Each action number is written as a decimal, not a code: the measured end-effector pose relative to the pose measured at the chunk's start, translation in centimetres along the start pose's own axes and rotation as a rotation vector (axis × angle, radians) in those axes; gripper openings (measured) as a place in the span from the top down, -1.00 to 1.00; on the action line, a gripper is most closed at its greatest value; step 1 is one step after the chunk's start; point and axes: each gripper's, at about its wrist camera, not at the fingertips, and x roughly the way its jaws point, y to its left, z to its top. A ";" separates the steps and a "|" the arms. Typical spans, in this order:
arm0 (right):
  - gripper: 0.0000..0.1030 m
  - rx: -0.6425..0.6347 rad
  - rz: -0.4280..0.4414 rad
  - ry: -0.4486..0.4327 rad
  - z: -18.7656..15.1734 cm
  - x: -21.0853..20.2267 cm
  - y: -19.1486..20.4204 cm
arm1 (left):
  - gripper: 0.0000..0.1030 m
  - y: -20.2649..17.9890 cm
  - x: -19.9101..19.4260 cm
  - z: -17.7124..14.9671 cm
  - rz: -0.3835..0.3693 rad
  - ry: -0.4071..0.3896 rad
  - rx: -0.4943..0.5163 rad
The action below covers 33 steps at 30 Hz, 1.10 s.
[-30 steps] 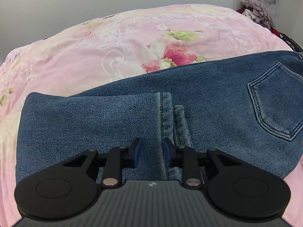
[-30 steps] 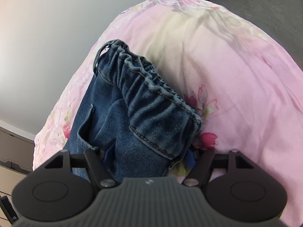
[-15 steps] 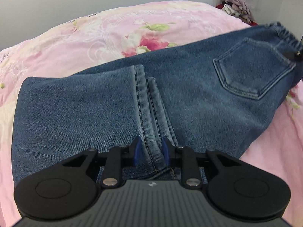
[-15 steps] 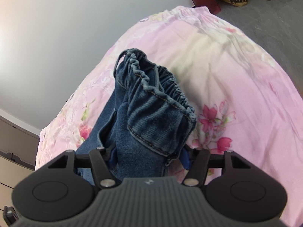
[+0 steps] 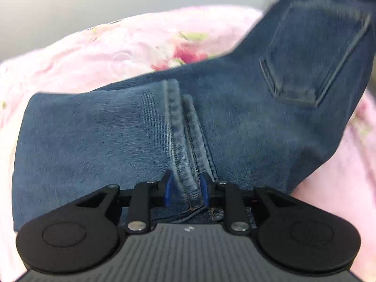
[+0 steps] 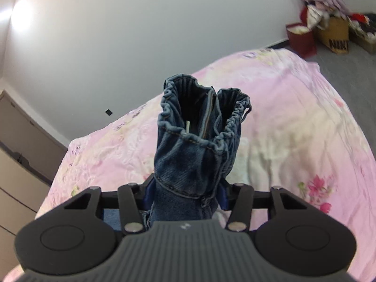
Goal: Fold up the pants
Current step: 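Lift the elastic waistband with the right tool and fold it over the folded legs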
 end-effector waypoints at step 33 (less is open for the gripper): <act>0.24 -0.793 -0.127 0.066 -17.1 14.1 37.9 | 0.18 25.3 -17.1 -6.3 0.147 -0.179 -0.241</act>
